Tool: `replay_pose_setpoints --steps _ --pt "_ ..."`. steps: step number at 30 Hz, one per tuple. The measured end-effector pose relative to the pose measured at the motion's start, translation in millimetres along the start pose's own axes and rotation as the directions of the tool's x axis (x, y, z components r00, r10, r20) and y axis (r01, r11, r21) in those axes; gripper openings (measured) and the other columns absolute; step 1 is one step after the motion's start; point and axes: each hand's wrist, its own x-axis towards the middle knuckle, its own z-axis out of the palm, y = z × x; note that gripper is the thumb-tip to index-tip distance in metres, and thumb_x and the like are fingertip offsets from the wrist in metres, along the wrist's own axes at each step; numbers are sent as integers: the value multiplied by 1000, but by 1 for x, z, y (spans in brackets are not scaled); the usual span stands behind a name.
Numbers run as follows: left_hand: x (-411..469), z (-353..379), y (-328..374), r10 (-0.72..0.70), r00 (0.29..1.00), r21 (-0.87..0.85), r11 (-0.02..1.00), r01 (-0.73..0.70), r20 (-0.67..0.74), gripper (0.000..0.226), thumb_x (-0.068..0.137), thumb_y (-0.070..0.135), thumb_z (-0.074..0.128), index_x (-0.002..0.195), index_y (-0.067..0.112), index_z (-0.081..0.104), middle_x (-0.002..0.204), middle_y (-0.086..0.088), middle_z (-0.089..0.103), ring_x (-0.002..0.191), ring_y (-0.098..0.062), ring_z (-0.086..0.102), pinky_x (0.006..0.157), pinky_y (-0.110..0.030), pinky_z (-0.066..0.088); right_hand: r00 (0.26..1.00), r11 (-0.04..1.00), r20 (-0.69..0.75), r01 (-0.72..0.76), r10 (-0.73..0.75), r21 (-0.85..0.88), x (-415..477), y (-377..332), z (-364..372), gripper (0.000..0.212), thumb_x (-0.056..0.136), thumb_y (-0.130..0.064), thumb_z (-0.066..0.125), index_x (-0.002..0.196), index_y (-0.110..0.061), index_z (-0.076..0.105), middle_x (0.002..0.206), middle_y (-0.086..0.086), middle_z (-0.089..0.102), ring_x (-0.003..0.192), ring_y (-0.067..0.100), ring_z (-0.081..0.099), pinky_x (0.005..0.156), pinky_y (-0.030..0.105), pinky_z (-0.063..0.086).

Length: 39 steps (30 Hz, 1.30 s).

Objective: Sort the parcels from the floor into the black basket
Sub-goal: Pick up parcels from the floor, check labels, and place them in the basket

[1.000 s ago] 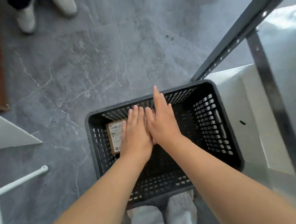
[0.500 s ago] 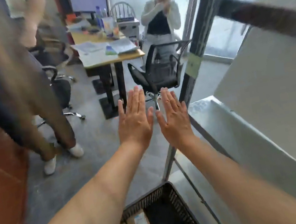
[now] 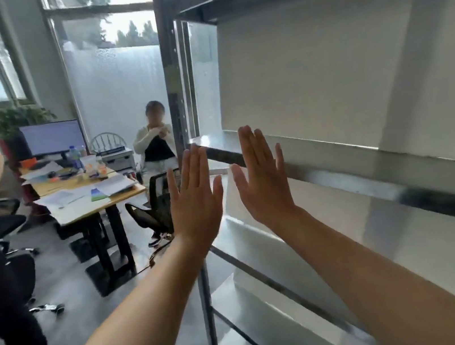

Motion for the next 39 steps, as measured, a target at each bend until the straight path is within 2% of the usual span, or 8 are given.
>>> replay_pose_setpoints --steps 4,8,16,21,26,33,37,39 --pt "-30 -31 89 127 992 -149 981 -124 14 63 103 45 2 158 14 2 166 -1 -5 152 -15 -6 123 -49 5 997 996 18 -68 69 -52 -51 51 -83 62 103 -47 19 158 -23 4 166 -5 -1 152 11 -4 123 49 -2" --pt "-51 -60 181 261 965 -261 933 -247 22 70 98 50 -13 158 15 -2 165 0 -9 152 -15 -7 123 -49 2 980 973 -43 -196 192 -125 -99 103 -162 61 105 -37 29 158 -23 2 165 -9 -3 151 6 -7 123 46 -4" --pt "-143 -97 361 532 847 -561 699 -445 -8 65 101 49 -3 157 16 -4 165 1 -13 151 -11 -12 124 -46 1 864 821 -195 -502 464 -272 -228 183 -298 62 105 -38 25 158 -20 -1 166 -4 -4 152 11 -7 123 45 -1" --pt "-172 -113 455 690 712 -581 529 -619 -130 62 105 45 8 158 15 0 165 -1 -6 152 -16 -7 123 -48 9 719 596 -362 -695 593 -402 -307 226 -378 63 106 -37 29 158 -19 0 166 -4 -4 152 11 -7 122 41 -8" --pt "-200 -130 541 774 588 -660 318 -681 -235 62 105 44 8 158 14 -2 166 -1 -6 152 -16 -6 123 -49 7 567 319 -503 -807 652 -497 -367 251 -464 61 106 -35 27 158 -17 2 166 -3 0 152 13 -3 122 44 -7" --pt "-256 -146 625 850 360 -712 -25 -702 -385 62 105 42 8 158 12 3 166 -2 2 152 -15 1 123 -48 6 344 -58 -657 -859 671 -509 -452 231 -553 56 106 -36 13 158 -20 2 166 -5 0 152 11 -6 123 45 -7" --pt "-300 -172 656 846 301 -760 -172 -627 -440 60 105 41 12 158 12 6 166 -3 3 152 -16 0 123 -48 6 145 -283 -761 -871 633 -402 -506 197 -581 58 106 -40 16 158 -18 2 166 -4 0 152 12 -6 122 43 -8" --pt "-326 -187 667 838 253 -761 -259 -594 -483 59 106 39 18 157 12 9 166 -3 4 152 -17 1 123 -49 5 80 -369 -781 -848 620 -380 -529 182 -592 59 106 -40 17 158 -18 2 166 -4 1 152 12 -6 122 44 -7"
